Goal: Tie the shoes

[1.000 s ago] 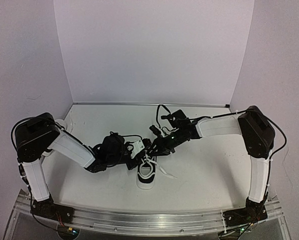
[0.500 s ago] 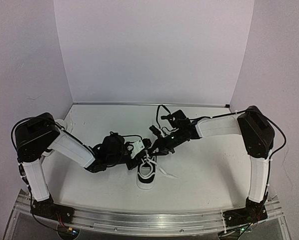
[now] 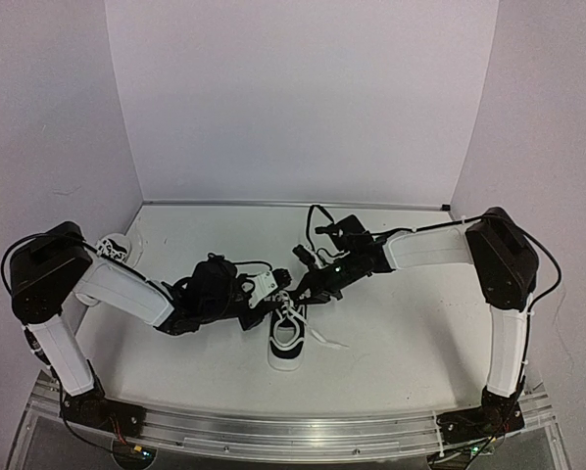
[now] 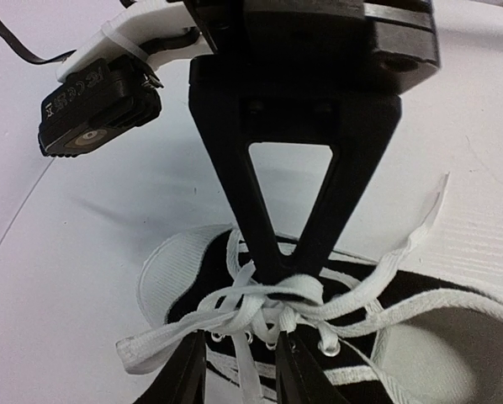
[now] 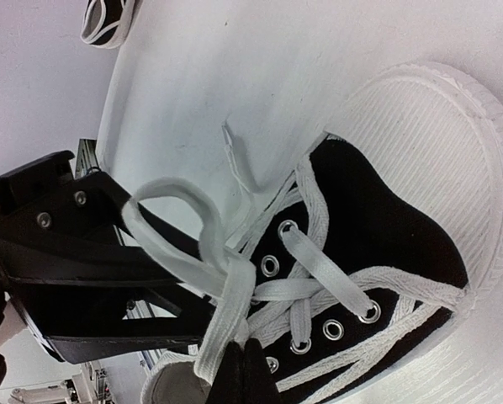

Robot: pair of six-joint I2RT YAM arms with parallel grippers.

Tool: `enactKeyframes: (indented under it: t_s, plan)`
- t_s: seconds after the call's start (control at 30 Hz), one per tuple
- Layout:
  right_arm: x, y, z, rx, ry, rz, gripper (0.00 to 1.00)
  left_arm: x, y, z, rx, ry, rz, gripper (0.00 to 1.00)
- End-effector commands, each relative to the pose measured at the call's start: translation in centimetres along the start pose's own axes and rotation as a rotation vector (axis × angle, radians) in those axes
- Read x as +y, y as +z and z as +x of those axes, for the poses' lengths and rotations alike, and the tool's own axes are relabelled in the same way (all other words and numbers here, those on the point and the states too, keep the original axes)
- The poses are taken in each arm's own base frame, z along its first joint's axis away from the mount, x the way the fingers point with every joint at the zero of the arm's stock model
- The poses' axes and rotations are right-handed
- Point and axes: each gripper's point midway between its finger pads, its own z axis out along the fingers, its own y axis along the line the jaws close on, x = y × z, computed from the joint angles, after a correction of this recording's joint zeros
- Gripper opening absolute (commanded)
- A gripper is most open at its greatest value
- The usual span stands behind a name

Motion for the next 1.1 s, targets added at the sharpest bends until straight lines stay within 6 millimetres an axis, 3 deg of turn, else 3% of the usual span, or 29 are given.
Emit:
enactKeyframes:
  t_s: [0.0, 0.3, 0.5, 0.83, 1.07]
  plan:
    - [1.8, -1.4, -1.2, -0.062, -0.068, -0.001, 0.00, 0.5, -1.9, 0.0, 0.041, 0.004, 0.000, 0.34]
    - [2.2, -1.9, -1.1, -0.069, -0.079, 0.000, 0.00, 1.5, -4.7, 0.5, 0.066, -0.096, 0.055, 0.37]
    - [2.3, -2.0, -1.1, -0.073, -0.087, 0.000, 0.00, 2.5, -5.5, -0.1, 0.031, -0.171, 0.053, 0.38]
    - [2.3, -2.1, -0.9, -0.071, -0.096, 0.001, 0.00, 2.1, -4.5, 0.5, 0.046, -0.145, 0.088, 0.47]
    - [2.5, -2.2, -0.9, -0.069, -0.102, -0.007, 0.00, 2.6, -2.1, 0.7, 0.075, -0.090, 0.098, 0.56]
